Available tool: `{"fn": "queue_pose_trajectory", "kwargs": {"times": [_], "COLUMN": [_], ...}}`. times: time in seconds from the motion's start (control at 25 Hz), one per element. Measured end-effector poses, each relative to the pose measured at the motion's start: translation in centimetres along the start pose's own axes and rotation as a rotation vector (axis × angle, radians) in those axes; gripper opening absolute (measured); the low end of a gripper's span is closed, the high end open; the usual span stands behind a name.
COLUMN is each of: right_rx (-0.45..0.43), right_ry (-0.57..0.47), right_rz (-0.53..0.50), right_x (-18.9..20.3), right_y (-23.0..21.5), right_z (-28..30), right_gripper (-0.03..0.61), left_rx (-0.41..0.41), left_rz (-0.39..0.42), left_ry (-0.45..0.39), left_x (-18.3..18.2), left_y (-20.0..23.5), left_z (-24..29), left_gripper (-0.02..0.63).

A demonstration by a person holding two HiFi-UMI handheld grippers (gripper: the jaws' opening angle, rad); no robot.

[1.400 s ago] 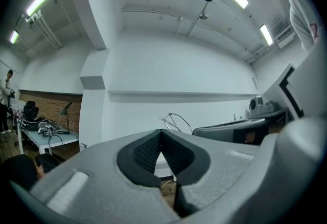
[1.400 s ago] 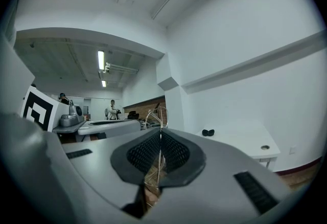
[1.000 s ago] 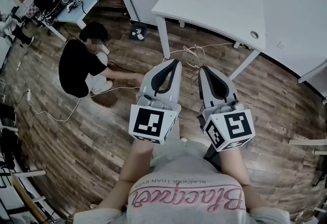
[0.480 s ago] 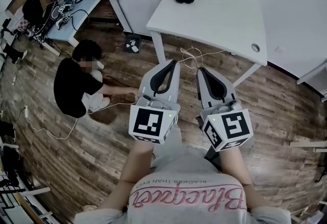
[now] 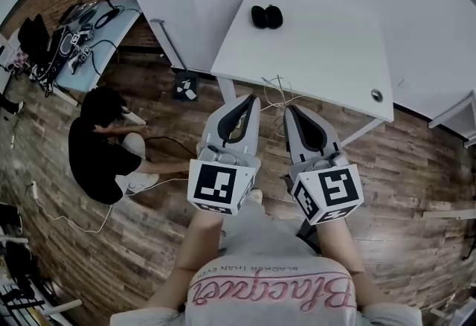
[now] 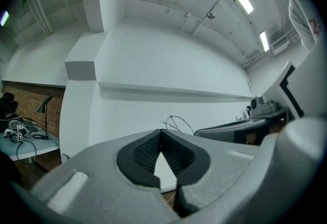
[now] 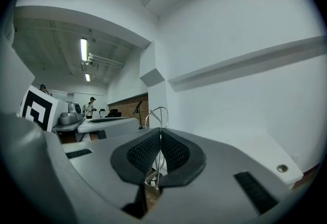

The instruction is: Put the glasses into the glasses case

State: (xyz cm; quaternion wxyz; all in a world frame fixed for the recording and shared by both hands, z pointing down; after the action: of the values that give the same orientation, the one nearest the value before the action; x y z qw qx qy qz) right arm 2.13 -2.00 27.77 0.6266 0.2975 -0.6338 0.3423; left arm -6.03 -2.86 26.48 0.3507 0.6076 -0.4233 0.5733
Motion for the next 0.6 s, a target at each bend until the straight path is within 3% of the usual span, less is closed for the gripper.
{"fn": "queue_pose_trajectory", "kwargs": {"times": [0.24,0.6], "right_rx": [0.035,0.087], "right_ry": [0.010,0.029], "right_rz": [-0.001,0.017], "right_x": [0.3,0.3], "right_y": [-2.2,-6.6], "right_z": [4.5,7.4], "right_gripper": [0.012,0.013], "left_rx": [0.022,0.064], "left_rz": [-0.010,-0.015], "left_ry": [0.015,0.025], "left_x": [1.3,2.0], "left_y": [3.2,4.0], "left_z": [4.5,9.8], "left_gripper": [0.005,0.005]}}
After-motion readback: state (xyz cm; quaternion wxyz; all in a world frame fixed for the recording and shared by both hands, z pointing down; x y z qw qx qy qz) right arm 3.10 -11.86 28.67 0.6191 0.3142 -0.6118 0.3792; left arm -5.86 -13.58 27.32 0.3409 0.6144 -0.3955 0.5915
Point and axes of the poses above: the fingertips, and each gripper's own axes: z forward along the fingers, y to its left, x out of its underside, the point moved 2 cm from there along -z, backward along the fingers, and after that the axes turned 5 degrees about -x, right-handed, at the moved point
